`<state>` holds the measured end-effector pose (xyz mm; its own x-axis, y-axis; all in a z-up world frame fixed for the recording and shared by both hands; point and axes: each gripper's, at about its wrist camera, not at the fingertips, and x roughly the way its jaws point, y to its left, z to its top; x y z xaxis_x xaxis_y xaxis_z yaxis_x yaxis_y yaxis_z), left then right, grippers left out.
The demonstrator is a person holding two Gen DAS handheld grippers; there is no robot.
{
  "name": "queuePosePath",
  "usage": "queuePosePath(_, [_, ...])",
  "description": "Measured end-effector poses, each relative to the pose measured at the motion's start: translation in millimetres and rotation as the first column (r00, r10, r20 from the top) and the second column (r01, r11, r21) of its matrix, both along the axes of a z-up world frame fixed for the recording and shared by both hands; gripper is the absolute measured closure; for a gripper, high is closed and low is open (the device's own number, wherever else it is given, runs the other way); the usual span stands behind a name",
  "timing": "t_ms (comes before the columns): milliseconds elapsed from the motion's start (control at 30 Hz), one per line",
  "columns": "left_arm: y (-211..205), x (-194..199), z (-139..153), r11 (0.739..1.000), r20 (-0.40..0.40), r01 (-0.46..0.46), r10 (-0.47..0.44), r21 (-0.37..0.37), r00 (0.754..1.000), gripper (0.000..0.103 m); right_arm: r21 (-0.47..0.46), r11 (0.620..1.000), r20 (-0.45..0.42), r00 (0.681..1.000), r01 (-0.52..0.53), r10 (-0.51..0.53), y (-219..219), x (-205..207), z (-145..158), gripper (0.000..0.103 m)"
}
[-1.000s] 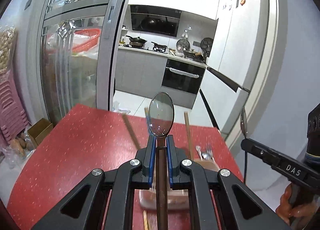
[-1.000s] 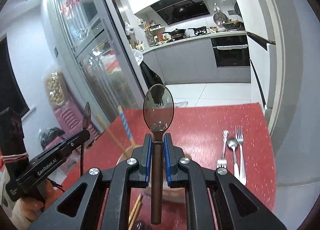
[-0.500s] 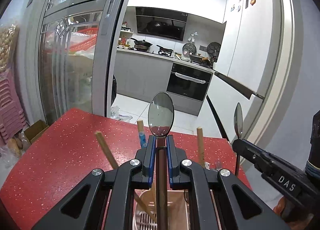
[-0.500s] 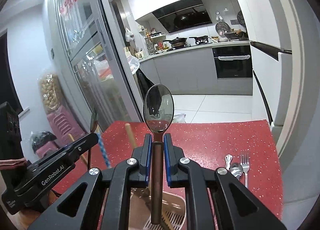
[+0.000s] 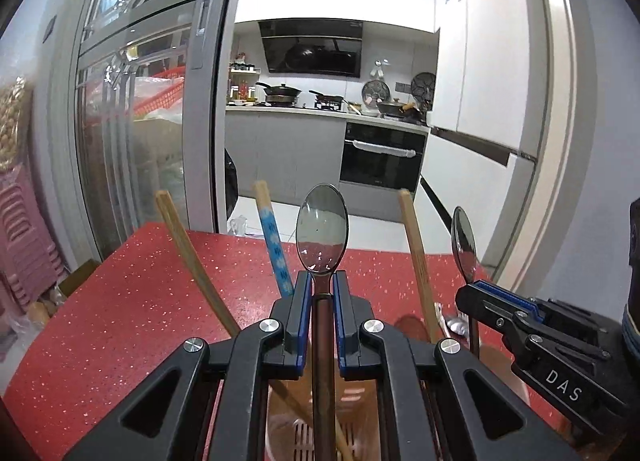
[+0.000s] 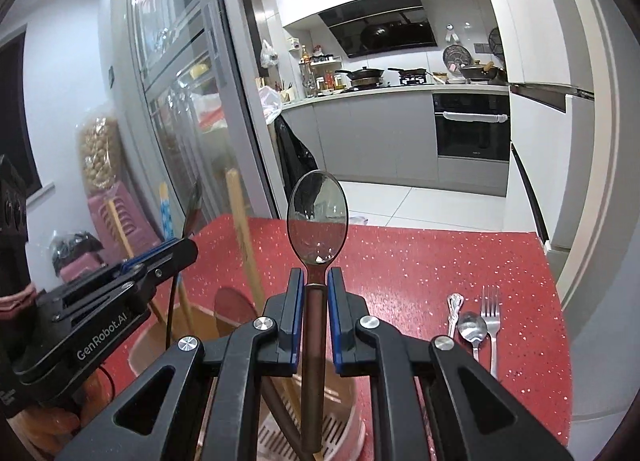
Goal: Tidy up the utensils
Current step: 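Carry both spoons to the beige holder and drop them in, opening both tools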
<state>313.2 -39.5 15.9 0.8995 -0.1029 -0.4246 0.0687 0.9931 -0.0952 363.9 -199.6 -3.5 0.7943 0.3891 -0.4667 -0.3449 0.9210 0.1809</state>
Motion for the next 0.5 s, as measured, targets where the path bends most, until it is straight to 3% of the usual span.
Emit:
queuePosePath(267, [0.2,-10.9,-4.0,0.999,-0.029,0.001,0.0,0.052,1.0,0.068,-0.024,1.0,-0.023,1.0,-0.02,0.019,0.3,-14.1,-3.7,0.09])
queuePosePath(500, [5.9,-17.7,-4.0,0.999,-0.057,-0.001,0.003,0.033,0.998,0.068,-0.035,0.999,-0.065,0.997,-0.03,0.027,-2.6,-18.5,-4.7,0.09])
